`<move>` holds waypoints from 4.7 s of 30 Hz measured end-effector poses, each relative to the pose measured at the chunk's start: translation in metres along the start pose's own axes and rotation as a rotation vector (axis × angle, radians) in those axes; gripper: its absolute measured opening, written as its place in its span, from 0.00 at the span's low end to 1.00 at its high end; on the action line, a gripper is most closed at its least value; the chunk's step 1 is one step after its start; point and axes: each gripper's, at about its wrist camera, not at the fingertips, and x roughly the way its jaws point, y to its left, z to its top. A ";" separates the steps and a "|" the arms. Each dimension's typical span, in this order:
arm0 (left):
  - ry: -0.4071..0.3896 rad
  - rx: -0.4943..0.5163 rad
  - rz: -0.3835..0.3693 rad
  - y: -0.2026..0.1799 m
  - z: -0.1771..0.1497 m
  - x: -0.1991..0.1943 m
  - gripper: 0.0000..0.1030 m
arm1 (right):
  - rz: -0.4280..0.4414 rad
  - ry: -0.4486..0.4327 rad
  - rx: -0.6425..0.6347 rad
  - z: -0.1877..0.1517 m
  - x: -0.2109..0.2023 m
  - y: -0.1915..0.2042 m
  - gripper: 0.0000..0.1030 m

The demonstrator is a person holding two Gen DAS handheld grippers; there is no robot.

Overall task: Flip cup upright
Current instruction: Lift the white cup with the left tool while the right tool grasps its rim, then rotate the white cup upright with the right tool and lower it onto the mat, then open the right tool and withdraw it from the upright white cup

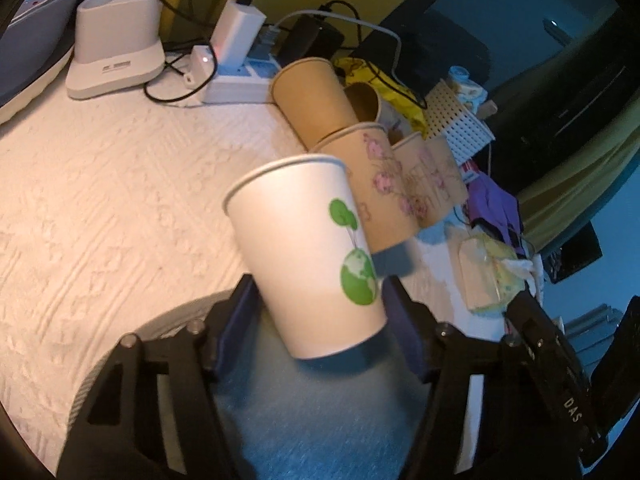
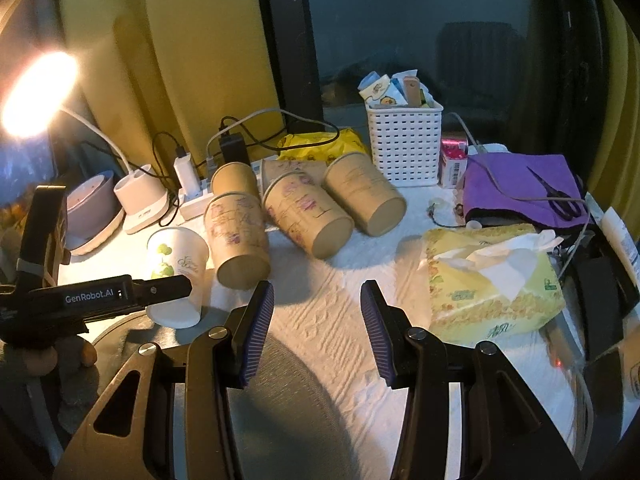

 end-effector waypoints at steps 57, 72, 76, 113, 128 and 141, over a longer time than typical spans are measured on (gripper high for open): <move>-0.492 0.935 -0.147 -0.041 -0.242 -0.203 0.64 | 0.256 -0.098 0.029 -0.105 -0.188 0.143 0.71; -0.563 1.020 -0.140 -0.044 -0.260 -0.212 0.64 | 0.388 -0.067 0.097 -0.102 -0.184 0.132 0.70; -0.542 1.031 -0.113 -0.045 -0.260 -0.208 0.65 | 0.391 -0.061 0.095 -0.102 -0.182 0.131 0.67; -0.174 0.461 -0.035 0.054 -0.176 -0.180 0.77 | -0.072 -0.118 -0.128 -0.114 -0.079 0.152 0.67; -0.186 0.460 0.033 0.042 -0.174 -0.178 0.80 | -0.072 -0.107 -0.062 -0.135 -0.097 0.139 0.73; -0.246 0.500 0.050 0.026 -0.187 -0.192 0.88 | -0.042 -0.079 -0.033 -0.148 -0.126 0.139 0.74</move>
